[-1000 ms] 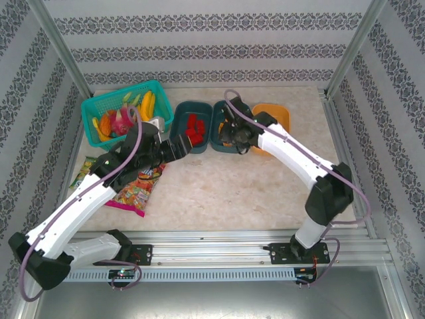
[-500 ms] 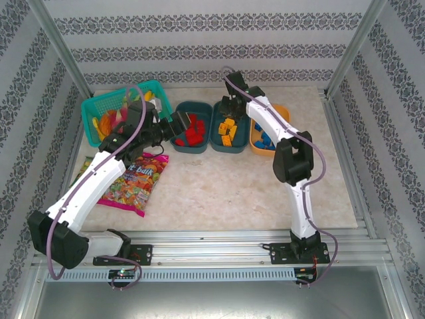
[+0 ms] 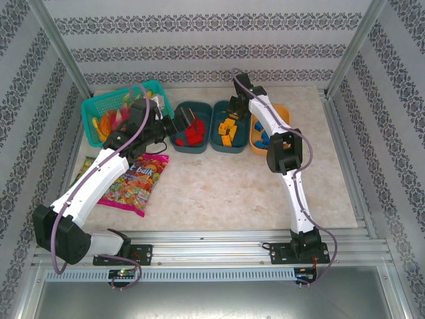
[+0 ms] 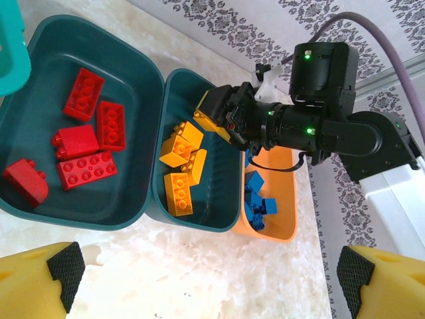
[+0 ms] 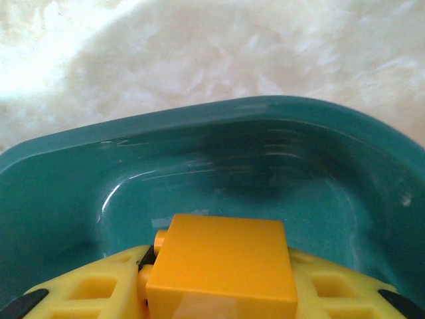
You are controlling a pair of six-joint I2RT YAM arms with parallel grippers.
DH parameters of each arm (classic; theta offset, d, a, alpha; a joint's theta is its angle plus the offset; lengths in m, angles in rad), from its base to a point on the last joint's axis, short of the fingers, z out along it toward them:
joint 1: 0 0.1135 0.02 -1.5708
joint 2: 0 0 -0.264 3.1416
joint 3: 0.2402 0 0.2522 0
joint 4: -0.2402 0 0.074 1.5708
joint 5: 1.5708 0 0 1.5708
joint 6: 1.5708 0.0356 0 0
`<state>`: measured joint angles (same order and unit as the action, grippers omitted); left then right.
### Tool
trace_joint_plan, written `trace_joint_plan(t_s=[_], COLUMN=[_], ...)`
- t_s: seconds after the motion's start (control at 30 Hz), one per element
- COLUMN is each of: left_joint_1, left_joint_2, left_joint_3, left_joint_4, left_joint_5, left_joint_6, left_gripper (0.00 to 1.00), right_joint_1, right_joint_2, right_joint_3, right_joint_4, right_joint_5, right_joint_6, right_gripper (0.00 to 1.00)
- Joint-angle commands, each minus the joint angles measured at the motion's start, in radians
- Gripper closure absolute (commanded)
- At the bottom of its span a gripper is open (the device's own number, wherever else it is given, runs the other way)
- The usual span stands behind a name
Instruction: Sort the legos into containers by color
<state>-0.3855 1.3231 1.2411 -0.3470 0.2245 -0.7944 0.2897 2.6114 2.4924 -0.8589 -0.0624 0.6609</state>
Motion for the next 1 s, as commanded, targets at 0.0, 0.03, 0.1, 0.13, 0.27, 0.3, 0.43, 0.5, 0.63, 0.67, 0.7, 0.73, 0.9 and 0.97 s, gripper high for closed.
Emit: trace_joint_plan(t_s=[0.0,0.03,0.1,0.13,0.27,0.3,0.43,0.5,0.63,0.67,0.7,0.73,0.9,0.97], left_joint_1=[0.013,0.013,0.013,0.013,0.014,0.014,0.013,0.013,0.014,0.014,0.014,0.013,0.014,0.012], left_joint_2=[-0.008,-0.012,-0.015,-0.016,-0.025,-0.028,-0.052,-0.075,-0.125,-0.142,-0.168,-0.191,-0.344,-0.398], left_joint_3=[0.002,0.001,0.003,0.003,0.003,0.004,0.014,0.022,0.028,0.024,0.015,0.004,-0.084,-0.118], left_joint_4=[0.034,0.030,0.023,0.021,0.015,0.009,-0.039,-0.099,-0.230,-0.259,-0.286,-0.309,-0.406,-0.419], left_joint_5=[-0.013,-0.015,-0.016,-0.015,-0.017,-0.019,-0.037,-0.062,-0.093,-0.100,-0.108,-0.122,-0.189,-0.180], left_joint_6=[0.004,0.004,0.003,0.003,0.001,0.002,0.011,0.012,0.028,0.036,0.043,0.051,0.119,0.178], left_gripper=[0.00,0.00,0.00,0.00,0.00,0.00,0.00,0.00,0.00,0.00,0.00,0.00,0.00,0.00], right_joint_1=[0.004,0.006,0.006,0.006,0.007,0.007,0.009,0.013,0.030,0.035,0.045,0.052,0.114,0.139], right_joint_2=[0.024,0.026,0.026,0.022,-0.031,-0.056,-0.179,-0.270,-0.471,-0.534,-0.601,-0.664,-1.072,-1.233], right_joint_3=[0.052,0.051,0.051,0.052,0.044,0.037,-0.002,-0.049,-0.219,-0.284,-0.360,-0.440,-0.946,-1.126], right_joint_4=[-0.034,-0.034,-0.038,-0.041,-0.051,-0.048,-0.038,-0.026,0.000,0.013,0.030,0.056,0.248,0.286], right_joint_5=[-0.035,-0.037,-0.044,-0.047,-0.045,-0.042,-0.019,0.004,0.067,0.085,0.107,0.124,0.214,0.276], right_joint_6=[0.047,0.053,0.058,0.059,0.054,0.053,0.051,0.046,0.019,0.009,-0.002,-0.014,-0.104,-0.126], right_gripper=[0.61,0.57,0.50,0.47,0.39,0.38,0.34,0.32,0.28,0.27,0.26,0.25,0.02,0.02])
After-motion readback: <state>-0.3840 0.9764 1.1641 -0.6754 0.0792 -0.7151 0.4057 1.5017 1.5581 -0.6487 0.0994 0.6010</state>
